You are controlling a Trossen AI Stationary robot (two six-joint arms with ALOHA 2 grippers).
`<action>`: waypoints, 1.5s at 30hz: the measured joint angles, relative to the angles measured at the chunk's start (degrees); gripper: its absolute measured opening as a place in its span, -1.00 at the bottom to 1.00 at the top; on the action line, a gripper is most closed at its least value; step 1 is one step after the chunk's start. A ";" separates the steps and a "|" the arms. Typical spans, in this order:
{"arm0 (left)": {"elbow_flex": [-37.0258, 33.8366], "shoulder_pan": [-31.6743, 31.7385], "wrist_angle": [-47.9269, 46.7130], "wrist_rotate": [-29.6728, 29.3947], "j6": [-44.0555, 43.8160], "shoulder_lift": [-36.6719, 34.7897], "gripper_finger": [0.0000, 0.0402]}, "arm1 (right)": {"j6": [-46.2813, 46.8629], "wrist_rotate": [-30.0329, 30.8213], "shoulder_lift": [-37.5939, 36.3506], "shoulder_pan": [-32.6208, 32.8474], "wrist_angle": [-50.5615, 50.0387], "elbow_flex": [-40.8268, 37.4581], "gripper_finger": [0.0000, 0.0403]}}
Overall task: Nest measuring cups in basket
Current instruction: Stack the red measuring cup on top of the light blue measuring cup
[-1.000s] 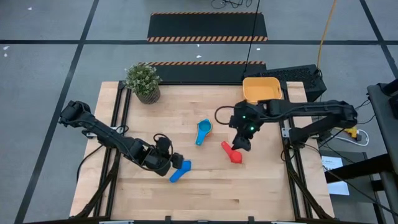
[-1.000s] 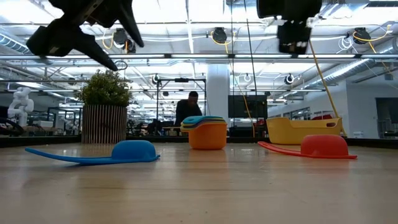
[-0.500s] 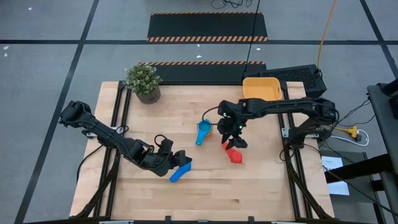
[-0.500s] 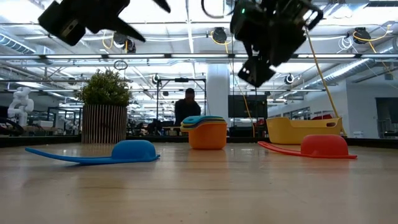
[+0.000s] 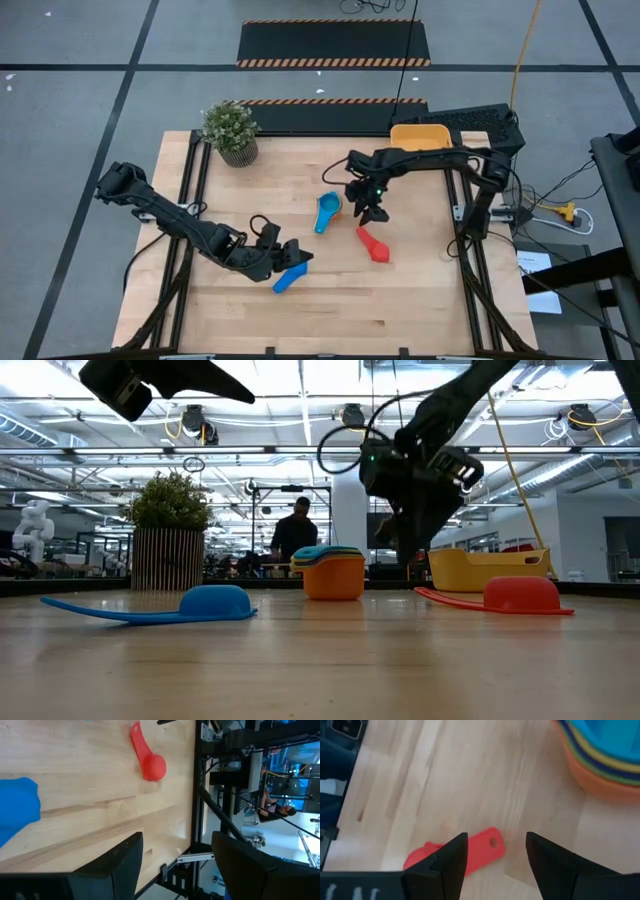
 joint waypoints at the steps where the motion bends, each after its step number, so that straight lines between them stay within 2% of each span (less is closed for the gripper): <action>1: 0.00 0.00 0.00 0.01 0.01 0.00 0.19 | -0.37 -0.02 0.61 0.00 0.00 0.00 -0.04; 20: 0.00 -0.02 0.03 0.10 -0.48 -0.02 0.19 | -3.15 0.01 6.94 1.77 2.95 -0.02 -0.04; 31: 0.00 -0.02 0.91 0.17 -0.46 -0.02 0.19 | -5.11 -0.33 6.95 3.54 3.56 -2.71 -0.06; 37: 0.00 -0.02 2.43 0.24 0.48 -0.04 0.19 | -5.07 -0.34 6.95 3.93 4.12 -6.35 -0.27; 45: 0.00 0.29 0.41 0.18 2.61 -0.04 0.19 | -4.31 -0.47 7.00 3.93 3.00 -9.90 -0.83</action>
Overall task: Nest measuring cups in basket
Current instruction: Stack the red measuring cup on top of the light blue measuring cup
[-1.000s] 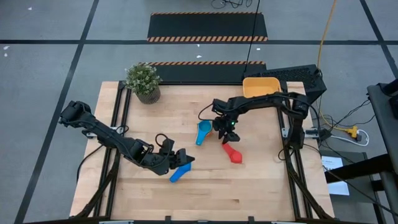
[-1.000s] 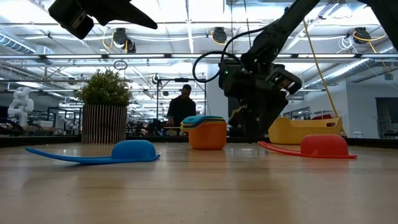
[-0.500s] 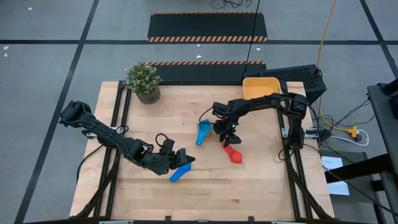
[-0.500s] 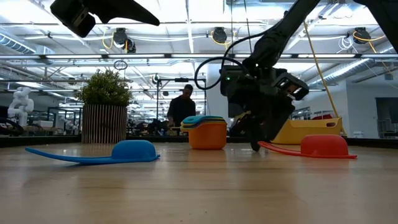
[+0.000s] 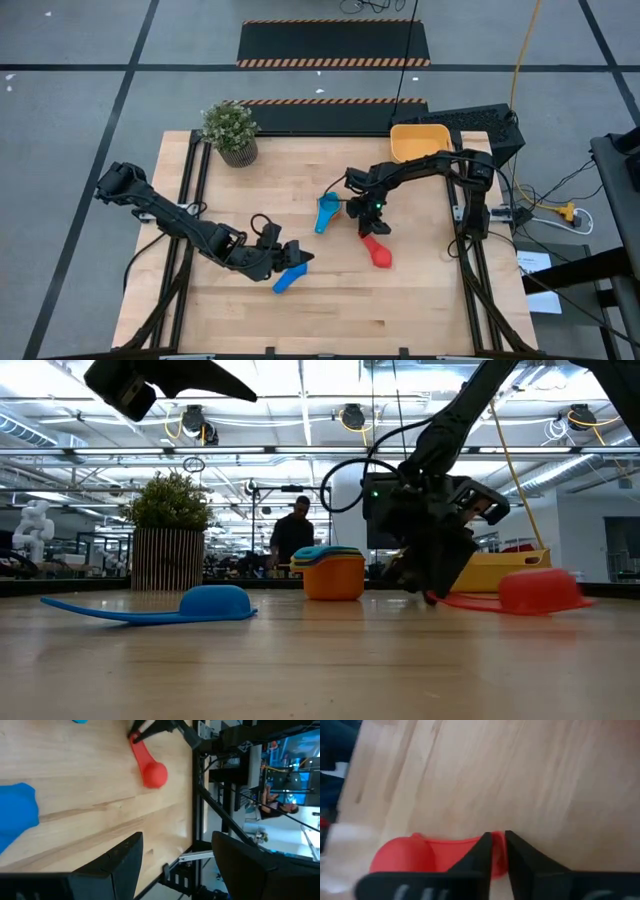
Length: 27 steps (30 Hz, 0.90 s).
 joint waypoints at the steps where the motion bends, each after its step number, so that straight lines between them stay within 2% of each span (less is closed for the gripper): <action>1: 0.00 0.11 -0.28 -0.01 0.02 0.00 0.19 | 0.58 -0.20 0.01 0.00 -0.97 -0.05 -0.90; 7: 0.00 0.60 -0.67 -0.10 2.41 0.00 0.19 | 2.86 -0.43 -1.95 0.13 -5.35 -0.19 -0.96; 13: 0.00 0.60 -2.40 -0.12 5.67 0.00 0.19 | 7.97 2.19 -10.38 0.14 -8.13 -0.35 -0.99; 22: 0.00 0.60 -5.28 -0.17 12.70 0.00 0.19 | 30.11 4.94 -29.85 0.68 -5.40 -0.32 -1.00; 27: 0.00 0.55 -5.13 -0.10 16.60 0.00 0.19 | 45.01 6.93 -40.38 2.87 2.26 -0.32 -1.00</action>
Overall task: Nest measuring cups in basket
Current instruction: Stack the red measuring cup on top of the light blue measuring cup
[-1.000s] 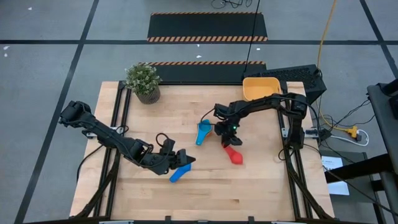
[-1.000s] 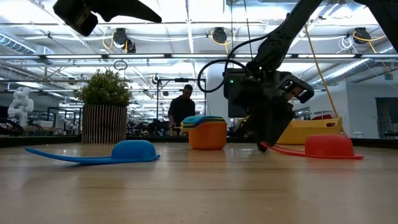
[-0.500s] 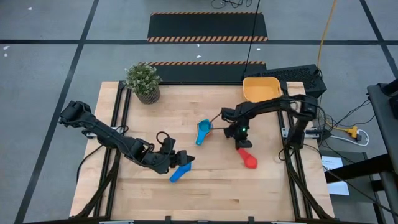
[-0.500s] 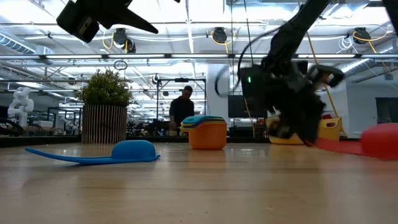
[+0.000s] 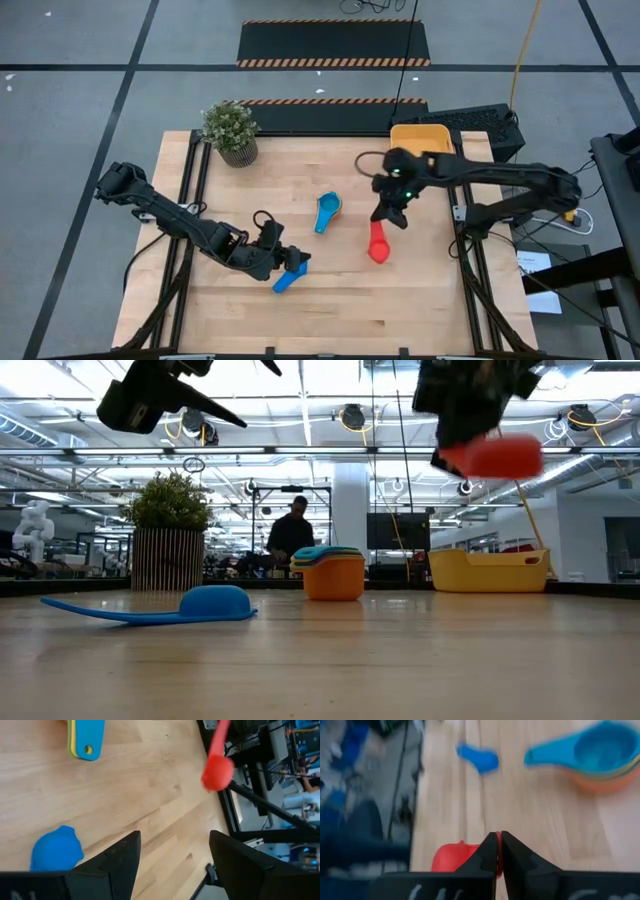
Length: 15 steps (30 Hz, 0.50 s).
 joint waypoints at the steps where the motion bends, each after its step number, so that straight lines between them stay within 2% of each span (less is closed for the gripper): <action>1: 0.00 -0.06 0.30 0.02 0.73 0.00 0.19 | 2.82 0.91 -1.66 0.48 1.52 0.00 -1.00; 7: 0.00 -0.05 2.32 0.03 4.77 0.00 0.19 | 17.19 9.32 -8.84 3.89 10.94 0.05 -1.00; 15: 0.00 -0.05 8.79 0.00 11.02 0.00 0.19 | 25.46 20.06 -10.87 7.72 23.45 0.10 -1.00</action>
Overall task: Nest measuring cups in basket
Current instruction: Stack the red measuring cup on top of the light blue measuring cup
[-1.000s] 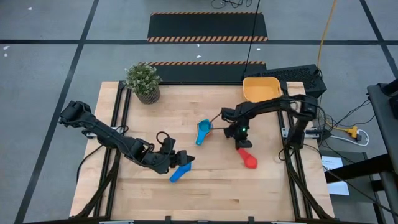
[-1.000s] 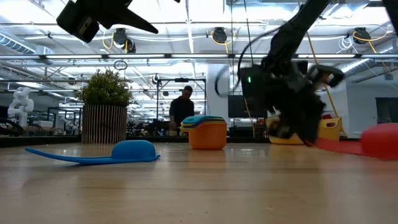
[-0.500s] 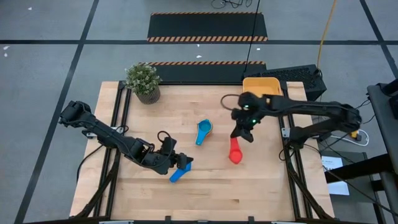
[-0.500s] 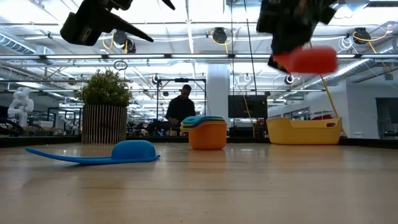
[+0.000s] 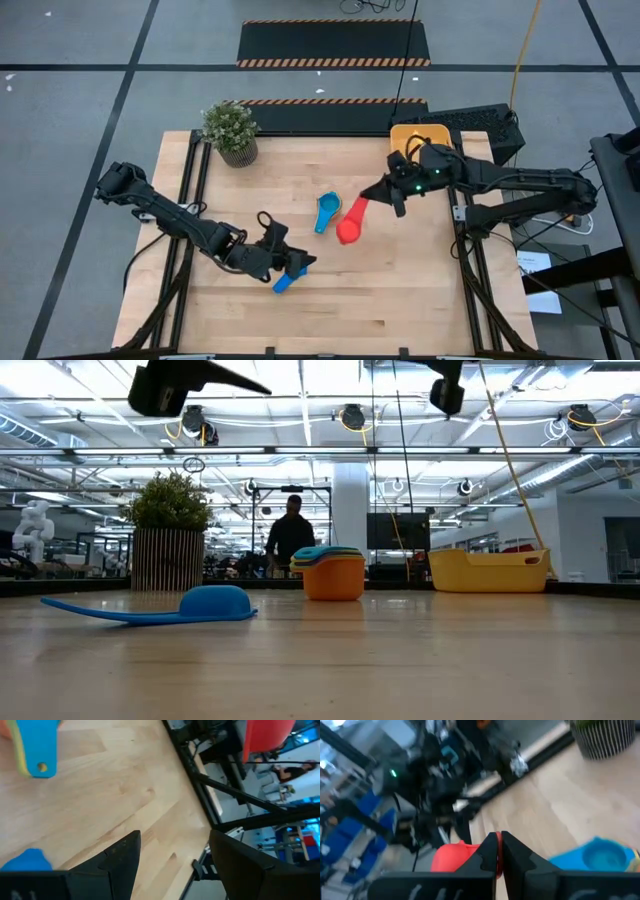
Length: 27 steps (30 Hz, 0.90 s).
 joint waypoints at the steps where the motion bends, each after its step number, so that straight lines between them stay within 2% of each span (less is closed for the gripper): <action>1: 0.00 -0.01 1.09 0.00 0.89 0.00 0.19 | 0.42 0.96 0.07 0.33 1.52 0.00 -1.00; 14: 0.00 0.00 14.84 -0.23 11.47 0.00 0.19 | 1.51 9.53 2.41 0.75 28.04 0.06 -1.00; 19: 0.00 -0.04 21.94 -2.94 15.77 0.00 0.19 | 1.51 11.84 3.23 0.75 36.78 0.06 -1.00; 23: 0.02 -0.04 29.82 -7.30 23.68 0.00 0.19 | 2.11 15.49 3.89 1.23 41.88 0.06 -1.00; 27: 0.02 -0.02 39.19 -11.88 35.80 0.00 0.19 | 3.75 20.60 4.70 2.35 46.01 0.06 -1.00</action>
